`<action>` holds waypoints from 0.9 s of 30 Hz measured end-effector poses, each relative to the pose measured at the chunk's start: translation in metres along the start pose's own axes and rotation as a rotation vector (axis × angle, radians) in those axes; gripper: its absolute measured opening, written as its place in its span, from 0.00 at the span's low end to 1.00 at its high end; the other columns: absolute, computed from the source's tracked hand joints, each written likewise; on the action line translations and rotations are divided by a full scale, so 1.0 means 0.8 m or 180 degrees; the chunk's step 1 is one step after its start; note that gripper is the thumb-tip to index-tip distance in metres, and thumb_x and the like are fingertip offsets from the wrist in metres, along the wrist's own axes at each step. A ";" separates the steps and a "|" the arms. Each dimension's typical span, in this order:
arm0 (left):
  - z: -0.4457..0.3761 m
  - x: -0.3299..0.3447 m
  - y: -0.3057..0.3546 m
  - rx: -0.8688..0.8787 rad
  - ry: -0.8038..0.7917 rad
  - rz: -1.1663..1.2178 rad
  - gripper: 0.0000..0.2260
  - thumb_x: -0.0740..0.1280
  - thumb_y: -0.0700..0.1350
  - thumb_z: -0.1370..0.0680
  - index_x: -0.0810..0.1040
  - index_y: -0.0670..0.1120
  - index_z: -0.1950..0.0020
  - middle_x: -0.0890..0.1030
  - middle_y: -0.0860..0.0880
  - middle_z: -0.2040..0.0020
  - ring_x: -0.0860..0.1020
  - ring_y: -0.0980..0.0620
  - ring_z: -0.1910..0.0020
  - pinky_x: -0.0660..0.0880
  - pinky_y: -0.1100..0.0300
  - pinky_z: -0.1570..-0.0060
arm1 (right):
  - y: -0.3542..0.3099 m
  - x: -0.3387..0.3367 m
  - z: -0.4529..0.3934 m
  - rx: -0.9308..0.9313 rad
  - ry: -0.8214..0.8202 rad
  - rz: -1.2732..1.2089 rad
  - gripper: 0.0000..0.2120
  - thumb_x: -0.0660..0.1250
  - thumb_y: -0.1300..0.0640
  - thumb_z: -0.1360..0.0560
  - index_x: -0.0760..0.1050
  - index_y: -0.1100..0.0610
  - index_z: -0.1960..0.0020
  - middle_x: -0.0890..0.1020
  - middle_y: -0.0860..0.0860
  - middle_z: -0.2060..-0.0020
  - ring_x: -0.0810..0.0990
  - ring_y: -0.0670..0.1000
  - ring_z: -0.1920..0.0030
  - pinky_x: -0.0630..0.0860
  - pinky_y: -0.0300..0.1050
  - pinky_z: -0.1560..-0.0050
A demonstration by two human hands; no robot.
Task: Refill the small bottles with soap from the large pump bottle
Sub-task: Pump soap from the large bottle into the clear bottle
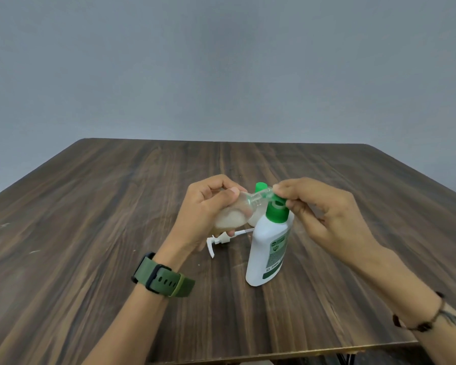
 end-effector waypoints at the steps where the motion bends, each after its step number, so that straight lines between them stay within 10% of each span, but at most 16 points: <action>1: -0.001 0.001 0.001 0.0009 -0.0007 -0.0012 0.09 0.62 0.40 0.29 0.75 0.34 0.59 0.81 0.48 0.68 0.76 0.53 0.77 0.70 0.65 0.82 | 0.000 0.000 -0.001 -0.0004 -0.0039 -0.0017 0.10 0.63 0.63 0.27 0.80 0.65 0.49 0.80 0.48 0.51 0.79 0.45 0.49 0.75 0.34 0.45; 7: 0.001 -0.001 -0.004 0.0045 0.0084 -0.0056 0.06 0.63 0.41 0.29 0.78 0.42 0.63 0.82 0.44 0.64 0.77 0.39 0.72 0.70 0.63 0.80 | 0.001 0.000 -0.002 0.0027 -0.0055 -0.0110 0.09 0.64 0.64 0.28 0.80 0.65 0.50 0.80 0.49 0.52 0.79 0.45 0.49 0.75 0.34 0.46; 27: 0.001 0.002 -0.012 0.0055 0.0144 0.0122 0.09 0.63 0.41 0.29 0.76 0.35 0.60 0.81 0.43 0.64 0.76 0.47 0.73 0.71 0.63 0.81 | 0.003 -0.002 -0.005 -0.0115 -0.0207 -0.0015 0.08 0.65 0.65 0.28 0.80 0.64 0.51 0.82 0.51 0.53 0.79 0.45 0.51 0.75 0.33 0.48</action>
Point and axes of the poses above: each hand's wrist, its own z-axis away from the middle knuckle, its own x-axis out of the palm, y = z × x, the point moved 1 cm from there along -z, towards the middle knuckle
